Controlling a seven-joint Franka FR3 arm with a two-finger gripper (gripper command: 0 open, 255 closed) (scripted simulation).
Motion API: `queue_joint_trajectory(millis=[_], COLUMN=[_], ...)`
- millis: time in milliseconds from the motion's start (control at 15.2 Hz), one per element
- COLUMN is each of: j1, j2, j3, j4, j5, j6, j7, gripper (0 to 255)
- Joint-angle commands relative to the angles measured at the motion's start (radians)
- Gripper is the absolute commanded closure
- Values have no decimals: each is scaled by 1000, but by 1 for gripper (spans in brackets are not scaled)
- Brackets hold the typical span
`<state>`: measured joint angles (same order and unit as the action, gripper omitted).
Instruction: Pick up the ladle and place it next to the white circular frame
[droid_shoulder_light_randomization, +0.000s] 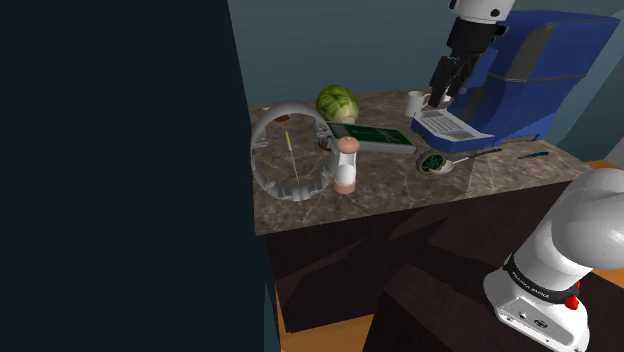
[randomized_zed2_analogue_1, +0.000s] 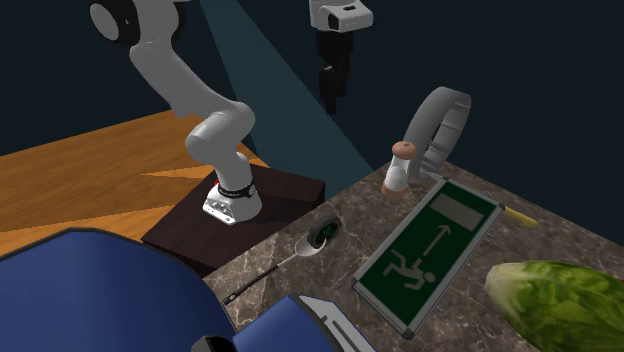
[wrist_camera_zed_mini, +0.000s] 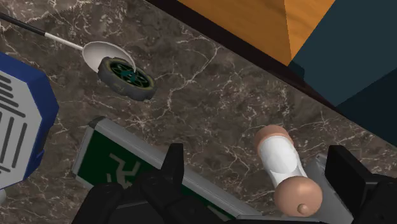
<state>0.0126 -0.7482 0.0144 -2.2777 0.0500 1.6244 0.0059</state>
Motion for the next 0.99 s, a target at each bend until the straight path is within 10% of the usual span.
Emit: queue_joint_trajectory(millis=[0, 924], j1=[0, 30], j2=[0, -128], j3=[0, -257], j4=[0, -370], j5=[0, -316], j6=[0, 171], j7=[0, -614], gripper=[0, 0])
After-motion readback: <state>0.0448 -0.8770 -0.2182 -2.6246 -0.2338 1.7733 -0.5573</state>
